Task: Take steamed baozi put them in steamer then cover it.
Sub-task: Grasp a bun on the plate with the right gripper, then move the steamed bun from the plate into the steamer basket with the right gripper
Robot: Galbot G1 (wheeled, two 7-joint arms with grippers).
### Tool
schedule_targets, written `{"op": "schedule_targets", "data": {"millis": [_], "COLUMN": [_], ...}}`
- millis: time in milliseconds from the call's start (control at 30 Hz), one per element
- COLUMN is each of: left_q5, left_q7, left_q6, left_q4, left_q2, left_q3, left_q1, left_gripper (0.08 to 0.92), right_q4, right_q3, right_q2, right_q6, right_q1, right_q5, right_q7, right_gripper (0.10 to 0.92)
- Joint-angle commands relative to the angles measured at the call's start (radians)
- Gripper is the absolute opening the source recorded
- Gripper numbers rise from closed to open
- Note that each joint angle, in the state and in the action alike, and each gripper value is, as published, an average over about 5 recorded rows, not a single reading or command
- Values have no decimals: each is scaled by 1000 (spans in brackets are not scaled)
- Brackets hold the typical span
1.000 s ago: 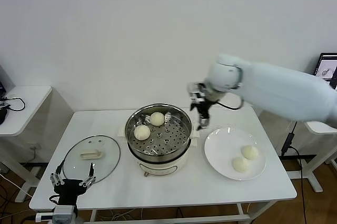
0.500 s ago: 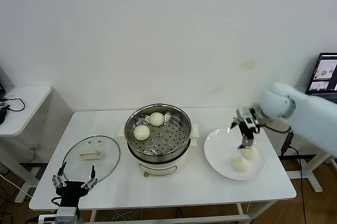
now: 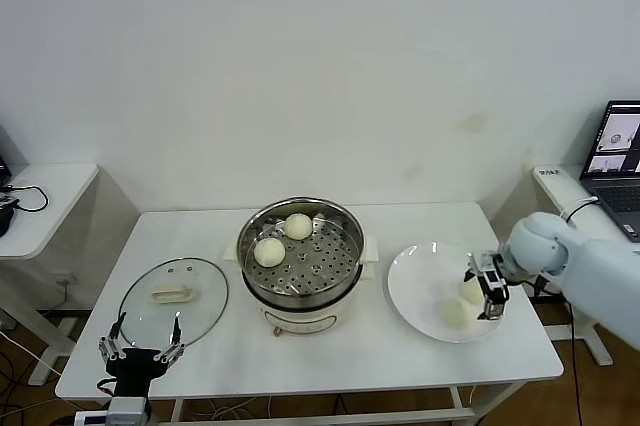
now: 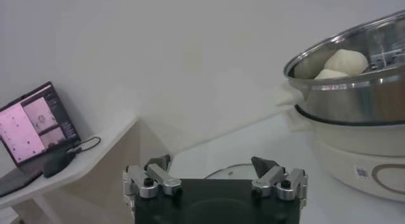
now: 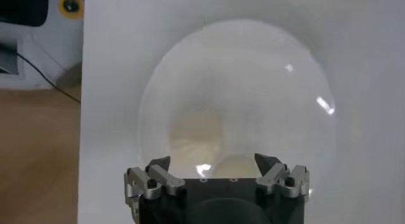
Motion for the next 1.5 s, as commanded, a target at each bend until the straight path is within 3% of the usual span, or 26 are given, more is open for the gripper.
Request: {"op": "schedule_targets", "data": {"millis": [33, 500, 967, 1233, 1500], "left_q5": [2, 1, -1, -2, -4], "left_q7": [2, 1, -1, -1, -1], "left_q6": [1, 1, 2, 1, 1], "left_q4": [0, -1, -3, -3, -2], "left_q2": [1, 3, 3, 8, 12], "left_q3": [-4, -11, -11, -11, -13], "left_q1": [2, 1, -7, -8, -8], "left_gripper": [823, 823, 823, 823, 823], "right_q4": [-69, -123, -100, -82, -101], "right_q3": [70, 48, 13, -55, -166], "right_q2": [52, 143, 112, 93, 185], "right_q6": [16, 3, -14, -21, -31], "right_q1": [-106, -99, 7, 236, 507], "right_q5": [-54, -61, -4, 79, 202], "right_q7": [17, 28, -20, -50, -48], "right_gripper": [823, 800, 584, 577, 585]}}
